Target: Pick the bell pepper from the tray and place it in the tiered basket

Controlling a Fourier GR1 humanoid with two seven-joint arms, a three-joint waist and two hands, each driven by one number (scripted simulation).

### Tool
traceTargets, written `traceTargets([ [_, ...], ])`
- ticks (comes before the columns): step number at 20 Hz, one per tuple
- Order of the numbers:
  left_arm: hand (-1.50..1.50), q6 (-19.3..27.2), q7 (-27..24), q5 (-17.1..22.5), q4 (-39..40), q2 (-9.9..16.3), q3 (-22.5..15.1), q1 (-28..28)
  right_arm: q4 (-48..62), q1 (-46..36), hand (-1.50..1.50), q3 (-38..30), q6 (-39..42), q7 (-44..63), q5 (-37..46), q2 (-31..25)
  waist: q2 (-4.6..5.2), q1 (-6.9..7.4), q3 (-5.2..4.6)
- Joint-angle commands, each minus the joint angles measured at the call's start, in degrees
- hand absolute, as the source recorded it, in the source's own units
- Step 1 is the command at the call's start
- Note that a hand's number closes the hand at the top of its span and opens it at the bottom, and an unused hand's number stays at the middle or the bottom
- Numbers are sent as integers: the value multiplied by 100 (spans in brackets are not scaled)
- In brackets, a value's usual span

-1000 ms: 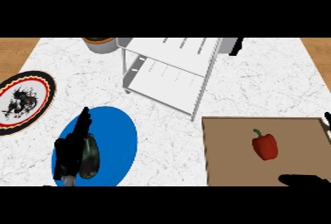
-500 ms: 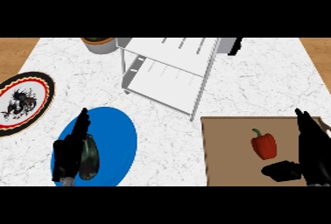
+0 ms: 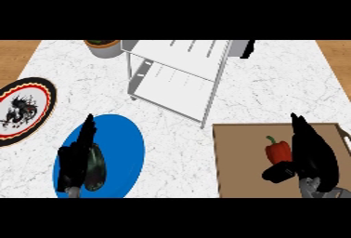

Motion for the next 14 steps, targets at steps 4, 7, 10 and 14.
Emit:
traceTargets([
  [4, 0, -150, -6, 27, 250, -22, 77, 66, 487, -476, -150, -175, 905, 1091, -148, 375, 35, 1, -44],
  [7, 0, 76, 28, -195, -119, -317, -281, 400, 416, -359, -150, -394, 1070, 959, -357, 325, 16, -25, -40],
  [10, 0, -79, -16, -166, 243, -201, -47, 118, 677, -534, -150, -387, 1107, 975, -234, 525, 26, -46, -42],
  [14, 0, -183, 14, -106, 174, -191, 67, 175, 947, -525, -150, -459, 1056, 743, -65, 687, 23, -42, -40],
])
